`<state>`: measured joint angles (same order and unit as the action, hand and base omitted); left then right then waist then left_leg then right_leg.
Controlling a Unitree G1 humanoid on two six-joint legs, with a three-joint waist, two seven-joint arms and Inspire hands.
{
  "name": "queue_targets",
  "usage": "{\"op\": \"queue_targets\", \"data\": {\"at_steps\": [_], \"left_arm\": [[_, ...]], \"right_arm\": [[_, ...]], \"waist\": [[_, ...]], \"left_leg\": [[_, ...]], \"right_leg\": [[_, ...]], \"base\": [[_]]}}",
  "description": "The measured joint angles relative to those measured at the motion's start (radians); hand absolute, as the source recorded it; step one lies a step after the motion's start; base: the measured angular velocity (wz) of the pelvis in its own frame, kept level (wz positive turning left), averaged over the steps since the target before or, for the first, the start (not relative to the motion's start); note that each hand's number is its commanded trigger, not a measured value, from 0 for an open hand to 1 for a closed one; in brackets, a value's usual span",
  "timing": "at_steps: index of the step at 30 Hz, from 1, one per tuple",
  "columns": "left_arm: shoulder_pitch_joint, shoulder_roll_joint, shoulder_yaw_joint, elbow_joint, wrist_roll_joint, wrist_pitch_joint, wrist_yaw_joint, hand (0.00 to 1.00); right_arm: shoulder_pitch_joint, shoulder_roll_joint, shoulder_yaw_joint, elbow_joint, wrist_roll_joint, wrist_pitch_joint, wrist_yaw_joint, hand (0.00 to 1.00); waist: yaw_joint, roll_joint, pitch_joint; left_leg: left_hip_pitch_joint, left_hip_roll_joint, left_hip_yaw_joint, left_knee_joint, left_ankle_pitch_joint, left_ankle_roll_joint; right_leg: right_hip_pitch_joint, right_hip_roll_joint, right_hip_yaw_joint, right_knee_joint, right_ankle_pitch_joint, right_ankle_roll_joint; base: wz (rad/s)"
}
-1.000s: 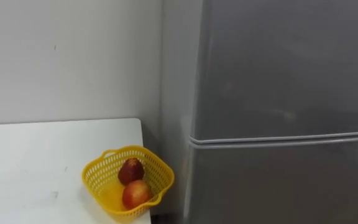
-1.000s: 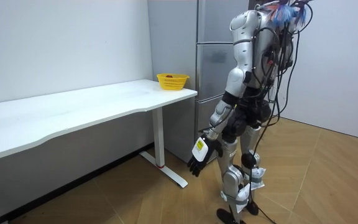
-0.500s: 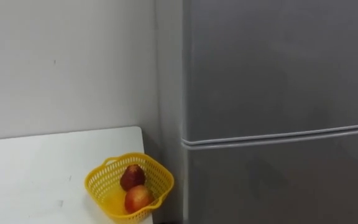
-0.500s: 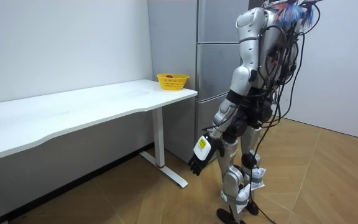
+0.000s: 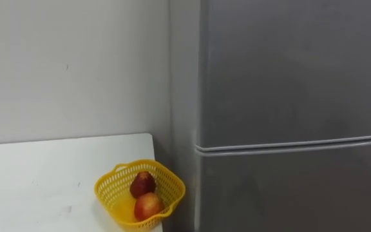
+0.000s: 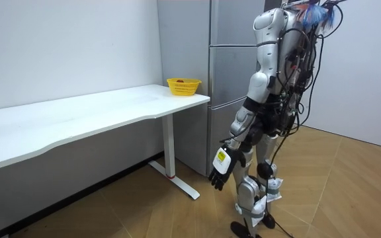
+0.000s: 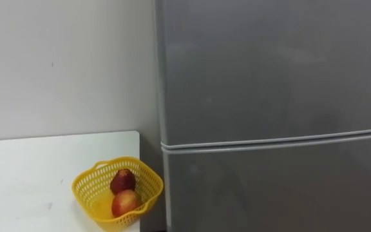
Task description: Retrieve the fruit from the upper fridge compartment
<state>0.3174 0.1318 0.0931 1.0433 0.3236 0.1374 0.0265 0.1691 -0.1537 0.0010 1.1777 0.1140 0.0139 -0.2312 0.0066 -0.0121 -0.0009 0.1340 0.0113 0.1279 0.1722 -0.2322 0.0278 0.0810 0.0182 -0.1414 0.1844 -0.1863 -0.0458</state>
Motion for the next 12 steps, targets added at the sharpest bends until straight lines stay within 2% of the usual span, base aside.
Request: {"op": "queue_targets", "data": {"at_steps": [4, 10, 12], "left_arm": [[0.001, -0.002, 0.001, 0.001, 0.03, 0.03, -0.002, 0.0], [-0.01, -0.002, 0.0, 0.001, 0.064, 0.073, -0.019, 0.0], [-0.014, -0.002, -0.001, 0.001, 0.064, 0.086, -0.024, 0.0]], "right_arm": [[-0.007, 0.0, 0.02, 0.022, -0.06, 0.012, 0.078, 0.0], [-0.03, 0.0, 0.03, 0.115, -0.202, 0.077, 0.174, 0.0], [-0.029, -0.001, 0.052, 0.133, -0.243, 0.111, 0.205, 0.0]], "waist": [[0.003, 0.006, 0.0002], [-0.001, 0.009, 0.0005], [-0.001, 0.008, 0.002]], "left_leg": [[0.0, -0.001, -0.001, -0.003, 0.0, 0.0], [0.002, -0.007, -0.023, -0.002, 0.0, 0.0], [0.01, -0.009, -0.025, -0.001, 0.0, 0.0]], "right_leg": [[0.003, 0.0, -0.002, -0.001, 0.0, 0.0], [0.012, -0.005, -0.017, 0.0, -0.005, 0.003], [0.017, -0.009, -0.023, 0.002, -0.012, 0.003]], "base": [[0.0], [0.09], [0.05]]}}
